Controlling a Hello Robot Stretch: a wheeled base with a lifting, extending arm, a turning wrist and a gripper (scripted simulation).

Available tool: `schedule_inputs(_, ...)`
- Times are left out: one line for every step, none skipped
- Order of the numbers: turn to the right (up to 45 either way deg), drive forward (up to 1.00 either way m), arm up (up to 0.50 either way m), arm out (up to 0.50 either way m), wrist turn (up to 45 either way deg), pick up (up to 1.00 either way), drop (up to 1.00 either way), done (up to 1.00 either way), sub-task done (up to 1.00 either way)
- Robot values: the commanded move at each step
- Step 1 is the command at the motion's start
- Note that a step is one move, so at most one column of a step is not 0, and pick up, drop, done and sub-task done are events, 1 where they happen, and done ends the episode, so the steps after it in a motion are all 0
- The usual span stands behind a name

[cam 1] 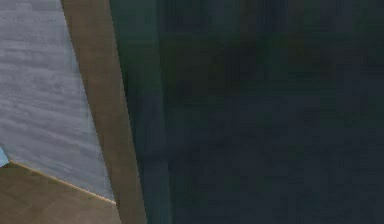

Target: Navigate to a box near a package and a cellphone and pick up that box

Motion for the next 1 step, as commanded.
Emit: schedule_inputs(-6.0,0.0,0.0,0.0,0.0,0.0,0.0,0.0,0.0)
